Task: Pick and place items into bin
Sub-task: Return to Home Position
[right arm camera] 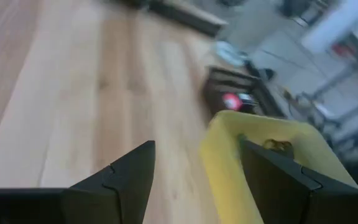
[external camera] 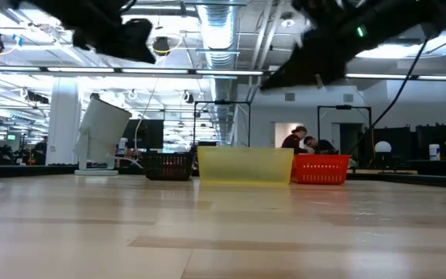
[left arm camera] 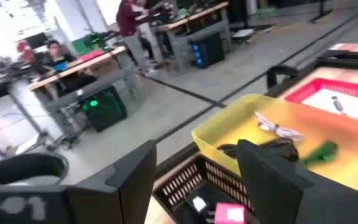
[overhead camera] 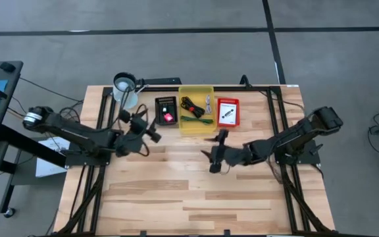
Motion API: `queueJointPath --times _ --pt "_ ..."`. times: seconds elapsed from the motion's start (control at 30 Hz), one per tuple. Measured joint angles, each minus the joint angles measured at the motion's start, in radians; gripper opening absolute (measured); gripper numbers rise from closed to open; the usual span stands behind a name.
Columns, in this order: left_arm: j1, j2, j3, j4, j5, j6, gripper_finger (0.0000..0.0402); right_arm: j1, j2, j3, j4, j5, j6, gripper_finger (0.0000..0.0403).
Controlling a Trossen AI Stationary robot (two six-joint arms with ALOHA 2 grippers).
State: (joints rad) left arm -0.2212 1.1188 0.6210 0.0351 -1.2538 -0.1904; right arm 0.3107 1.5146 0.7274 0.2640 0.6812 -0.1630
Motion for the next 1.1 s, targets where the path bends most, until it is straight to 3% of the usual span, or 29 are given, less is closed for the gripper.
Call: queueJointPath --times 0.13,0.23,0.33,0.5,0.6,0.77,1.1 --pt "-0.023 -0.092 -0.134 0.031 0.045 -0.035 0.0214 -0.037 -0.154 0.003 -0.114 -0.046 0.214 0.0233" --pt "-0.021 -0.168 -0.252 0.147 0.101 -0.022 0.0214 -0.056 -0.309 0.003 -0.24 -0.224 0.338 0.0233" --pt "-0.021 -0.246 -0.369 0.345 0.225 0.111 0.0214 -0.036 -0.452 0.002 -0.26 -0.416 0.292 0.0233" --pt "-0.023 -0.389 -0.544 0.696 0.543 0.307 0.0214 0.023 -0.675 0.003 -0.304 -0.668 0.114 0.0233" --pt "-0.021 -0.473 -0.61 0.791 0.603 0.343 0.0214 0.043 -0.795 -0.007 -0.368 -0.698 0.095 0.0233" --pt "-0.021 -0.565 -0.608 0.689 0.666 0.354 0.0214 0.02 -0.971 -0.133 -0.357 -0.698 0.116 0.0233" --pt "-0.02 -0.589 -0.608 0.639 0.692 0.33 0.0214 -0.082 -1.333 -0.618 -0.012 -0.684 0.211 0.0233"
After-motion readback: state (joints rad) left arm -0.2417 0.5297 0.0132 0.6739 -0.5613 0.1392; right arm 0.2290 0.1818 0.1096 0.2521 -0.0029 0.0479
